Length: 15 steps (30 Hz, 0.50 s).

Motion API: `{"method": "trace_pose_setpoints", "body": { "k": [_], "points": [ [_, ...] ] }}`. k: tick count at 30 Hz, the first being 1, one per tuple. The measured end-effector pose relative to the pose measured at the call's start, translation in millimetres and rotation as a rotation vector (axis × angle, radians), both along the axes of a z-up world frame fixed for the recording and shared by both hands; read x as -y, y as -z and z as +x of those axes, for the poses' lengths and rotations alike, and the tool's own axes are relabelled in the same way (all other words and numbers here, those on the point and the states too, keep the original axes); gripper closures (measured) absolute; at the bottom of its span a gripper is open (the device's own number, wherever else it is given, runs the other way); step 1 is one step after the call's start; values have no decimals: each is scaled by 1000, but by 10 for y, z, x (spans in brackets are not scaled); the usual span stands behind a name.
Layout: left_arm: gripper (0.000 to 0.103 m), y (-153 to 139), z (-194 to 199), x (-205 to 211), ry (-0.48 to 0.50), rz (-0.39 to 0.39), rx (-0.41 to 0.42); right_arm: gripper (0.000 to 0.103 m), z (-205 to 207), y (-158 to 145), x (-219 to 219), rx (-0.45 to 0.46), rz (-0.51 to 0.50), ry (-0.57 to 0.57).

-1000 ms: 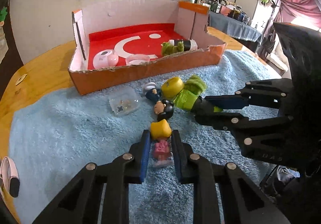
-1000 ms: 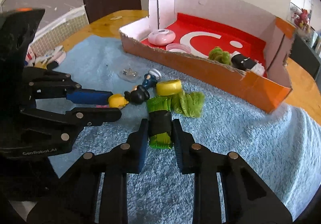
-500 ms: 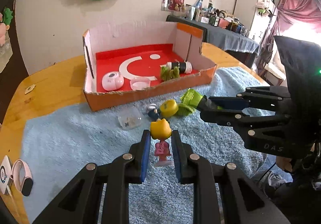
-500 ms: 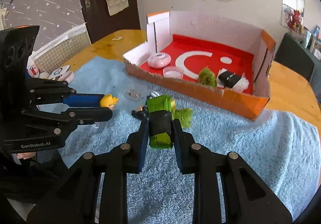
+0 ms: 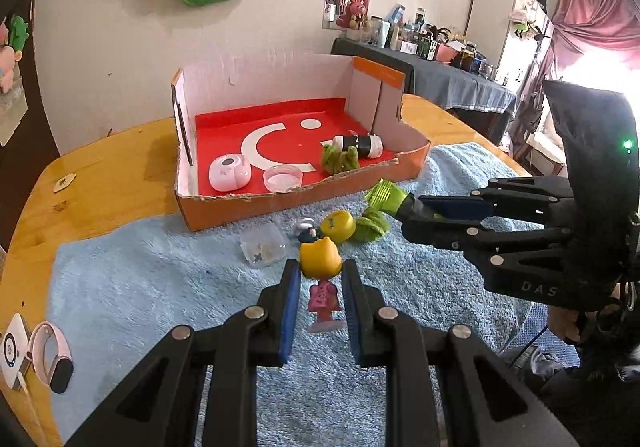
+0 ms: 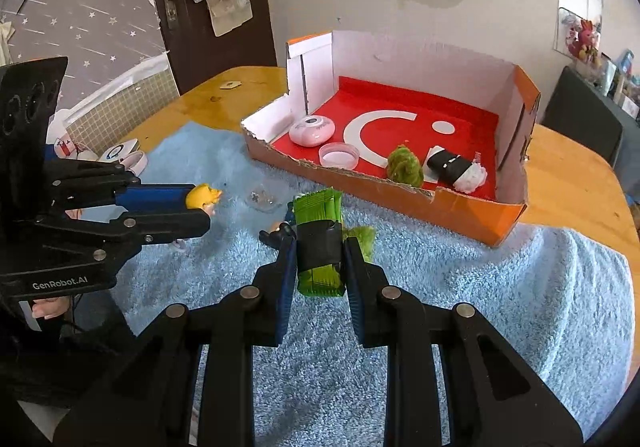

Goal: Organize objects
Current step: 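Lift and carry the figurine and green roll into the red-lined box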

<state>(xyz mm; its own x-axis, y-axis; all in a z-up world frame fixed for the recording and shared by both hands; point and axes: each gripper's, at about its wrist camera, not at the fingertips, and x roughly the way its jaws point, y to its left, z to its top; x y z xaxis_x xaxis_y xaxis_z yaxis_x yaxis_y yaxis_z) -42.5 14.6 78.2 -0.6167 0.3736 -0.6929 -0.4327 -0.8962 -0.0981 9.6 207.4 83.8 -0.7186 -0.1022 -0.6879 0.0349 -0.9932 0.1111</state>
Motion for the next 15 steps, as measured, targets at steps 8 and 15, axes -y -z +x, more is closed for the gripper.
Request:
{"method": "trace_pose_setpoints", "body": {
  "k": [8, 15],
  "points": [
    [81, -246, -165, 41, -13, -8, -37, 81, -111, -148, -91, -20, 23, 11],
    [81, -460, -638, 21, 6, -17, -17, 81, -473, -359, -328, -24, 47, 41]
  ]
}}
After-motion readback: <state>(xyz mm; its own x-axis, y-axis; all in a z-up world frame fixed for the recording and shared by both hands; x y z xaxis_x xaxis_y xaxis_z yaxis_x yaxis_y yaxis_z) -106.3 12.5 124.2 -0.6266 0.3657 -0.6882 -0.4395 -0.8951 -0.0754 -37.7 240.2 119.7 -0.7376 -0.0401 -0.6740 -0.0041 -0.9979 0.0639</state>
